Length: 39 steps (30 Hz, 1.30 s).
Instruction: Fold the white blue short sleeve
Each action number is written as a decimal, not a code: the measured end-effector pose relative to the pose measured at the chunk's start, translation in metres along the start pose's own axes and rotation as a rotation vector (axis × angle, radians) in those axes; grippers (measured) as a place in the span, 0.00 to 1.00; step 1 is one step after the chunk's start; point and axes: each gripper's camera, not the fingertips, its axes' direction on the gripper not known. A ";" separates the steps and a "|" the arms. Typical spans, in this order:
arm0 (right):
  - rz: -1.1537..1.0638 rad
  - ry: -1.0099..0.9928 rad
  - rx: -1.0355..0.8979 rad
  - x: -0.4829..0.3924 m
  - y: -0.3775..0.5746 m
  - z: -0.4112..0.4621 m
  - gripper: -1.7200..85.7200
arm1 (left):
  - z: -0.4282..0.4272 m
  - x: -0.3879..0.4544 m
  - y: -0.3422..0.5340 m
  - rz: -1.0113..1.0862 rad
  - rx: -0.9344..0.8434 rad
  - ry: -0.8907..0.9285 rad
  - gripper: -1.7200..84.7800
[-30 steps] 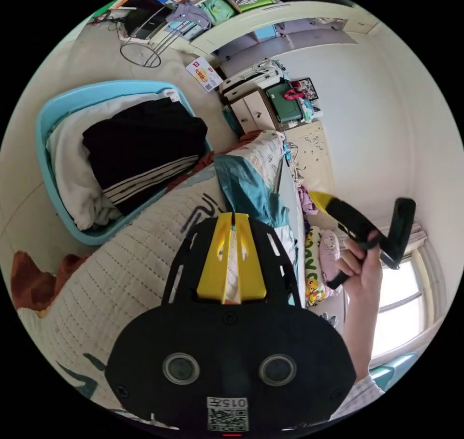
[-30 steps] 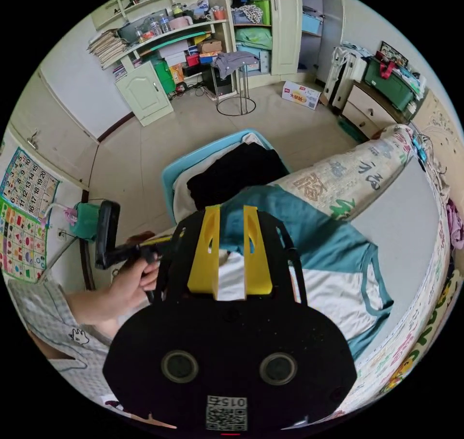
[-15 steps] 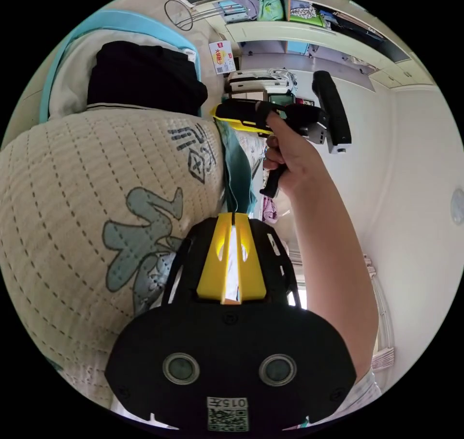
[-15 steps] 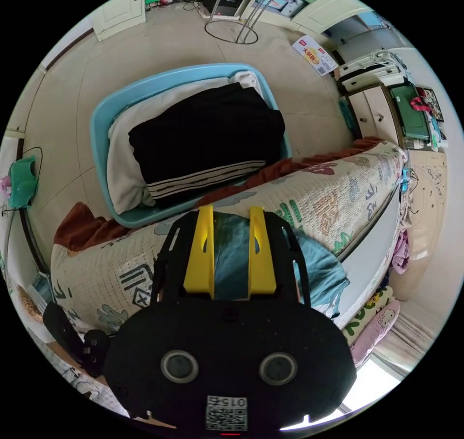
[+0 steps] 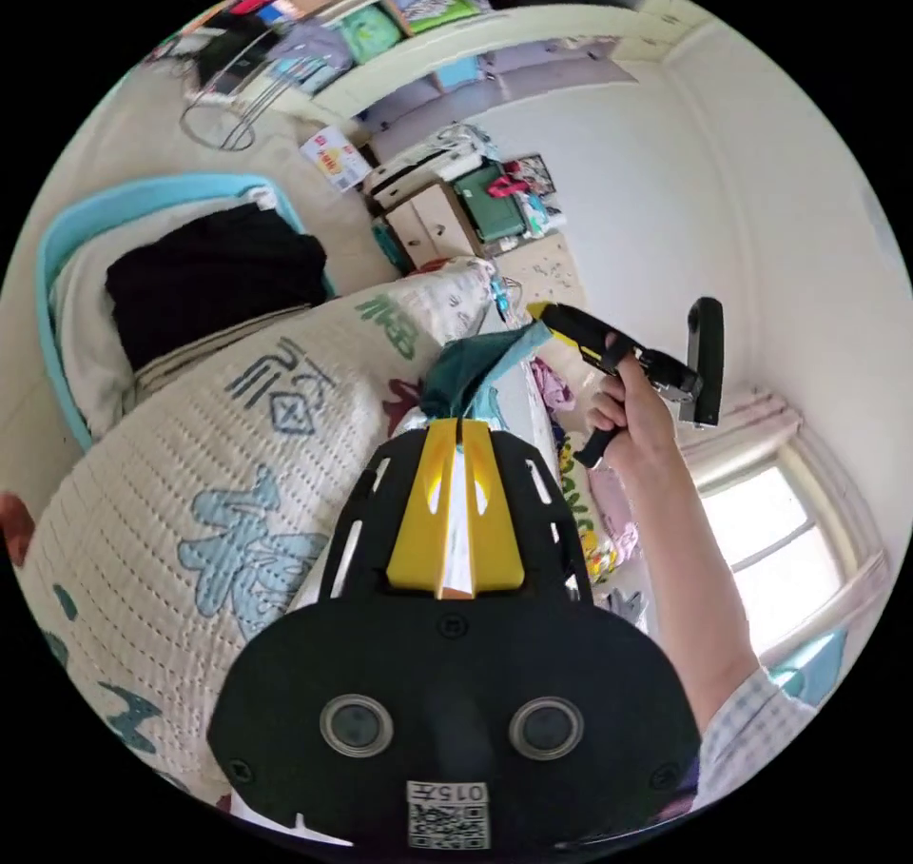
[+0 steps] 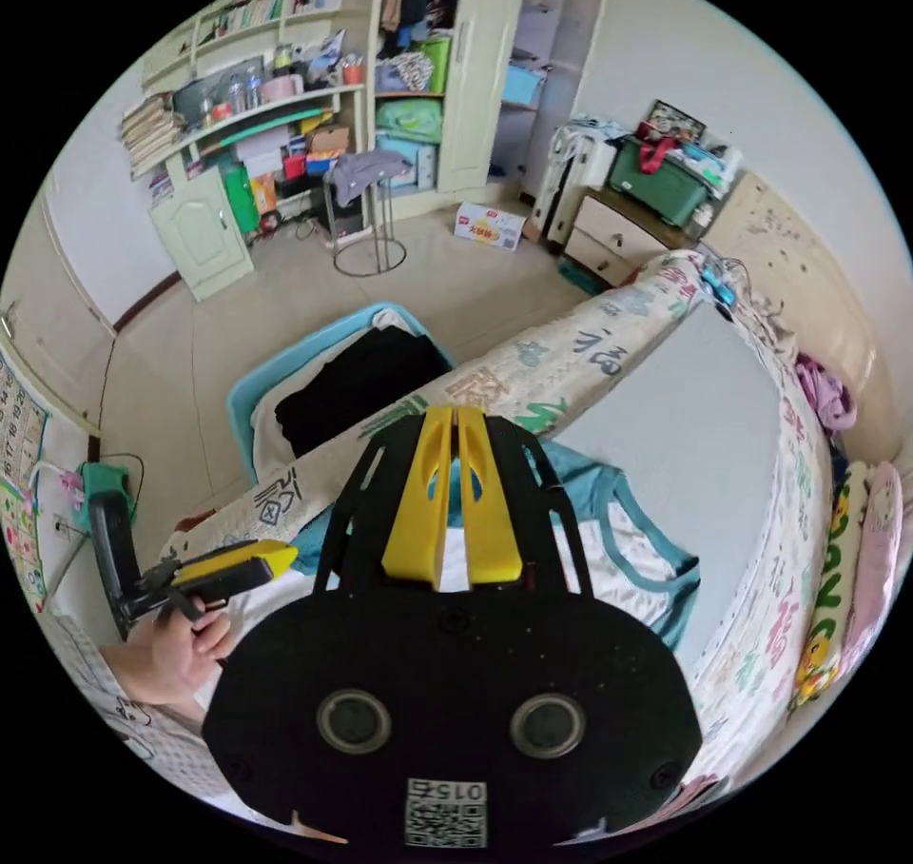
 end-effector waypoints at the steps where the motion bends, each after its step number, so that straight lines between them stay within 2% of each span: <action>1: 0.032 -0.009 0.013 0.013 0.011 -0.011 0.01 | 0.009 0.019 0.006 0.087 -0.036 -0.014 0.01; 5: 0.140 -0.008 0.015 0.065 0.093 -0.054 0.01 | 0.047 0.068 0.036 0.304 -0.196 -0.044 0.01; 10: 0.232 -0.013 -0.028 0.089 0.162 -0.070 0.01 | 0.096 0.121 0.097 0.559 -0.405 -0.101 0.02; 14: 0.280 -0.055 -0.063 0.098 0.189 -0.078 0.01 | 0.122 0.134 0.127 0.623 -0.509 -0.105 0.02; 18: 0.327 -0.014 -0.097 0.104 0.199 -0.095 0.02 | 0.151 0.142 0.151 0.678 -0.615 -0.124 0.02; 22: 0.361 0.025 -0.081 0.108 0.198 -0.123 0.03 | 0.168 0.155 0.169 0.753 -0.743 0.000 0.03; 27: 0.246 -0.056 -0.046 0.074 0.174 -0.158 0.08 | 0.159 0.148 0.154 0.679 -0.625 0.075 0.04; 30: 0.015 -0.149 -0.047 0.006 0.149 -0.176 0.11 | 0.155 0.138 0.144 0.650 -0.504 -0.063 0.05; 33: -0.116 -0.202 -0.054 -0.046 0.138 -0.181 0.11 | 0.162 0.133 0.141 0.648 -0.412 -0.188 0.06; 39: -0.251 -0.173 -0.144 -0.126 0.119 -0.167 0.12 | 0.206 0.116 0.136 0.581 -0.508 -0.264 0.06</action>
